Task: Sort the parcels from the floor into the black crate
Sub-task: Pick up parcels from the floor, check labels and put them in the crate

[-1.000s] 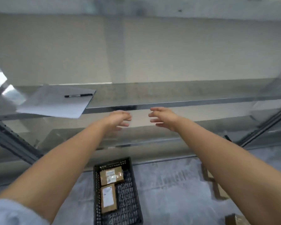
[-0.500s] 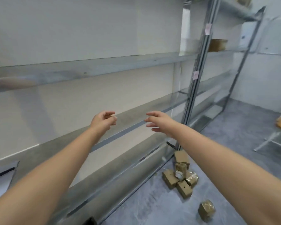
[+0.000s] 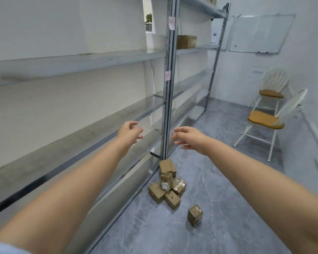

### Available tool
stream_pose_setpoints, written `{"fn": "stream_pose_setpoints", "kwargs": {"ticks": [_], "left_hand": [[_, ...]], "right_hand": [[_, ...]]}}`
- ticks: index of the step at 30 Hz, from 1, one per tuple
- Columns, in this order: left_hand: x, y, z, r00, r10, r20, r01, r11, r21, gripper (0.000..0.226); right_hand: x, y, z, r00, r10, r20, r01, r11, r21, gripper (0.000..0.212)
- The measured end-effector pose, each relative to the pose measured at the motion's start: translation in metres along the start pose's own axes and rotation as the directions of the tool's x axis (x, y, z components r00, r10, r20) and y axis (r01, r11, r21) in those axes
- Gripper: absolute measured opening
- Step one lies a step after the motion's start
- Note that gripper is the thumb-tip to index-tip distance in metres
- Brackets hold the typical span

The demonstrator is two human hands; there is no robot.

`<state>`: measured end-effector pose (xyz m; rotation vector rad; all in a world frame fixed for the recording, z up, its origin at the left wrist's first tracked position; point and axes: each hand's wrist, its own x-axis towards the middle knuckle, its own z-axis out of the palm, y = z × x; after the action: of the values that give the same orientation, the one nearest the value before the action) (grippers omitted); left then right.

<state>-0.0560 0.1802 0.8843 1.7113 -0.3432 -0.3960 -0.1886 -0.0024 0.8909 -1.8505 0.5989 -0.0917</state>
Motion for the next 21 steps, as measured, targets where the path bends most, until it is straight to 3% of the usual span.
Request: {"fn": "stream_pose_setpoints", "kwargs": {"ticks": [7, 12, 21], "left_hand": [[0.031, 0.022, 0.115, 0.991, 0.002, 0.132, -0.015, 0.995, 0.101, 0.029], [0.066, 0.033, 0.198, 0.993, 0.000, 0.120, -0.015, 0.992, 0.124, 0.023], [0.171, 0.021, 0.235, 0.995, -0.045, 0.087, 0.027, 0.982, 0.189, 0.022]], "right_hand": [[0.030, 0.035, -0.107, 1.000, -0.015, -0.005, 0.015, 1.000, -0.006, 0.040], [0.079, 0.057, -0.170, 1.000, -0.012, 0.012, 0.012, 1.000, 0.008, 0.042], [0.186, 0.069, -0.207, 0.996, -0.006, 0.090, 0.005, 1.000, 0.010, 0.041]]}}
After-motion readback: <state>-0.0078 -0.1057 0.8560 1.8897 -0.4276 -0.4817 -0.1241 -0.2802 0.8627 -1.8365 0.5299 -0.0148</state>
